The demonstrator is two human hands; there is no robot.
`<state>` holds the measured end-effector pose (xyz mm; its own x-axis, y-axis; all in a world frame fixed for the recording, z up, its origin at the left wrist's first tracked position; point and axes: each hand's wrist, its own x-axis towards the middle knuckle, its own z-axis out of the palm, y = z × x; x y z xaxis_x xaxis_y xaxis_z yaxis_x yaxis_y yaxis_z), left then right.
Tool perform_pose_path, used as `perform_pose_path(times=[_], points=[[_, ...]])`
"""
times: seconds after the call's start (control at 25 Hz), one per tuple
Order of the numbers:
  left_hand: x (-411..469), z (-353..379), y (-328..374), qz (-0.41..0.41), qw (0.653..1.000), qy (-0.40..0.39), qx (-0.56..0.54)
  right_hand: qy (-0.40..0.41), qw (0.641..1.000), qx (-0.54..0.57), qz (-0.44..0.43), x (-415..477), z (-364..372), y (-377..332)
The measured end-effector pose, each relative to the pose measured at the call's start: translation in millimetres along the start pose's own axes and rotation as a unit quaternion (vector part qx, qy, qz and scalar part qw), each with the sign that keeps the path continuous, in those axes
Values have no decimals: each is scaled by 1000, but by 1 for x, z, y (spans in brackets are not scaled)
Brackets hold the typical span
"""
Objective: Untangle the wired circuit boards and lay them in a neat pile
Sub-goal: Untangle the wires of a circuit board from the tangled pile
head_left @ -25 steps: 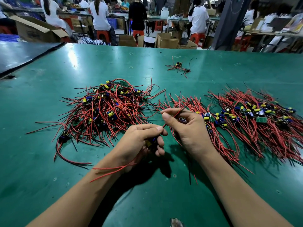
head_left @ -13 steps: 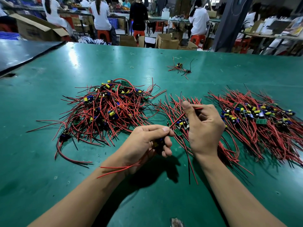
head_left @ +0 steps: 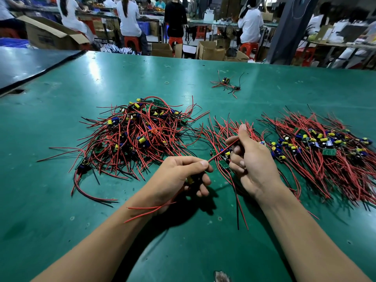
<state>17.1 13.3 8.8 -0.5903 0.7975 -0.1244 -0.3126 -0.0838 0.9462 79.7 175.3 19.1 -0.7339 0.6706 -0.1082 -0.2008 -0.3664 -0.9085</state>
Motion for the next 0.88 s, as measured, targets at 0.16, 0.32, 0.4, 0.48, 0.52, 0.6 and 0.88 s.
perform_pose_path(times=[0.16, 0.32, 0.4, 0.48, 0.52, 0.6, 0.88], points=[[1, -3, 3, 4, 997, 72, -6, -34, 998, -53, 1, -5, -2, 5], [-1, -2, 9, 31, 991, 130, -26, -72, 943, -289, -147, -8, -3, 15], [-1, -1, 14, 76, 983, 164, -31, -114, 874, -416, -222, -12, -5, 20], [0, -1, 17, 117, 974, 192, -32, -182, 838, -464, -224, -18, -3, 23], [0, 0, 19, 127, 971, 199, -39, -196, 825, -482, -221, -19, -2, 24], [2, 1, 19, 131, 969, 196, -73, -192, 806, -512, -228, -19, -1, 26], [2, -6, 19, 90, 968, 90, -215, -176, 954, -197, -142, -23, 10, 16]])
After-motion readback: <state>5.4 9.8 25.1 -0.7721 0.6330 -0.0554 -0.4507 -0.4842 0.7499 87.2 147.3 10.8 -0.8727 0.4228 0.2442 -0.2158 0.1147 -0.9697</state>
